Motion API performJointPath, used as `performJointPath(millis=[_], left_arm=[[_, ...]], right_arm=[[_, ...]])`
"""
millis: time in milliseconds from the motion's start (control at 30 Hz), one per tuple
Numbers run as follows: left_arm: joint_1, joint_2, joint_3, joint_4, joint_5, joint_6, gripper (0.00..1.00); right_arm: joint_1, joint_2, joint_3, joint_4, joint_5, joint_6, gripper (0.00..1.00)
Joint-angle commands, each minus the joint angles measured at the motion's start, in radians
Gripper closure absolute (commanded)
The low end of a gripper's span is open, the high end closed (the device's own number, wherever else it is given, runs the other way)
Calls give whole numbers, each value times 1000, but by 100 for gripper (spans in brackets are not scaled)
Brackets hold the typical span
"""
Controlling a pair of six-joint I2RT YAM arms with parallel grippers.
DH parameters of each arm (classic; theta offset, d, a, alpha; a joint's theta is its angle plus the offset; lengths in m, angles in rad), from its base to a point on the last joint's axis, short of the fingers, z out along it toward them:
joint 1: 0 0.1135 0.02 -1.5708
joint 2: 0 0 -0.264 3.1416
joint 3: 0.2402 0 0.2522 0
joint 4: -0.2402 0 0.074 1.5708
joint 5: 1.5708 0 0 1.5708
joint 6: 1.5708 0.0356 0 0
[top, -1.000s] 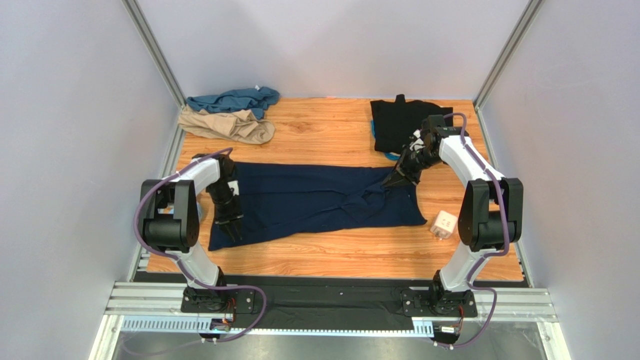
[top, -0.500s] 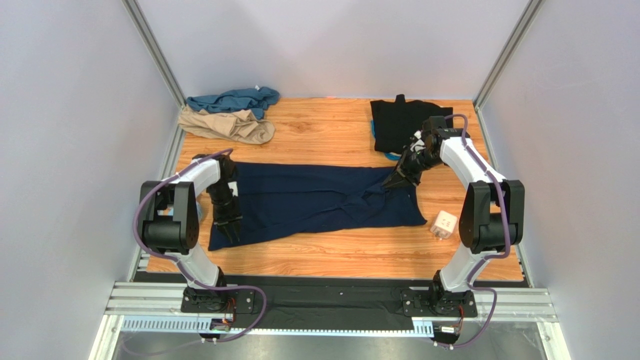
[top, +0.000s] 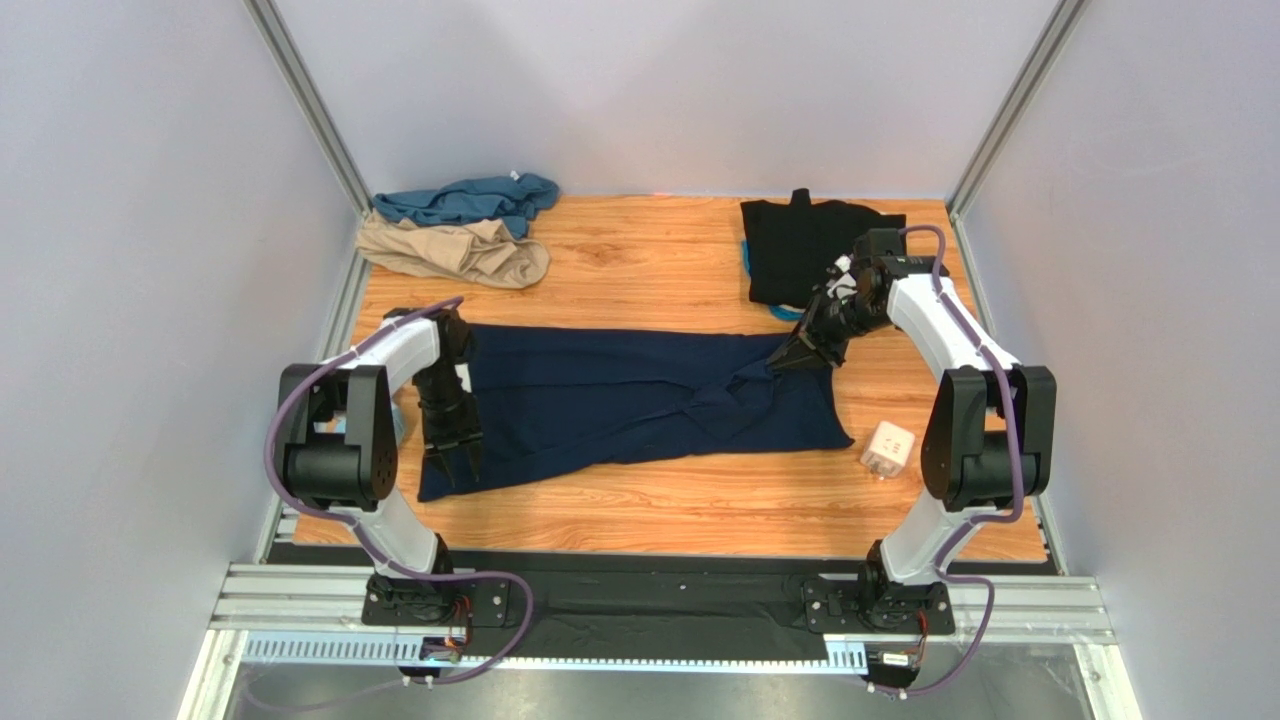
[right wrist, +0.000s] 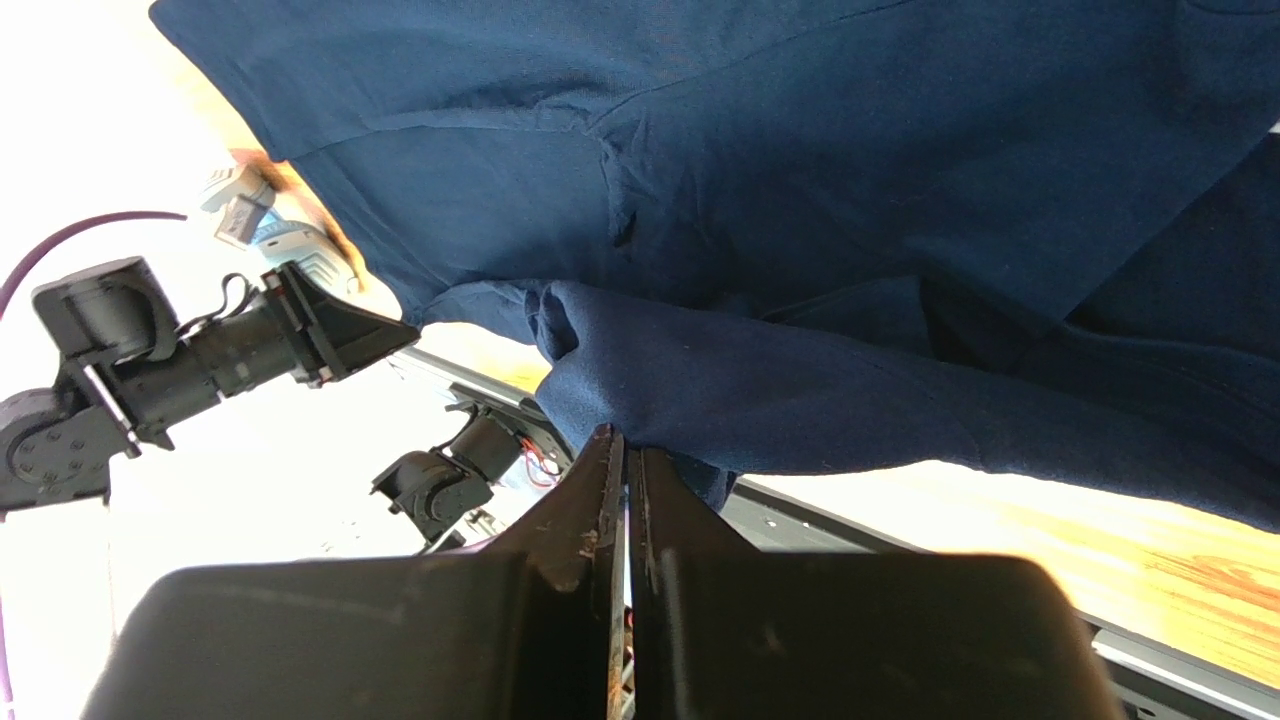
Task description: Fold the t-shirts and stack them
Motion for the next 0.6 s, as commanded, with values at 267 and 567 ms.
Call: performJointPath(millis=[267,567], left_arm=[[-5,99,48,-12,-17,30,55],[-3,140,56,6,-23,27,55]], right_arm=[[-13,1,44,24,-43,19,100],[-15,-5,51,23,-51,23,100]])
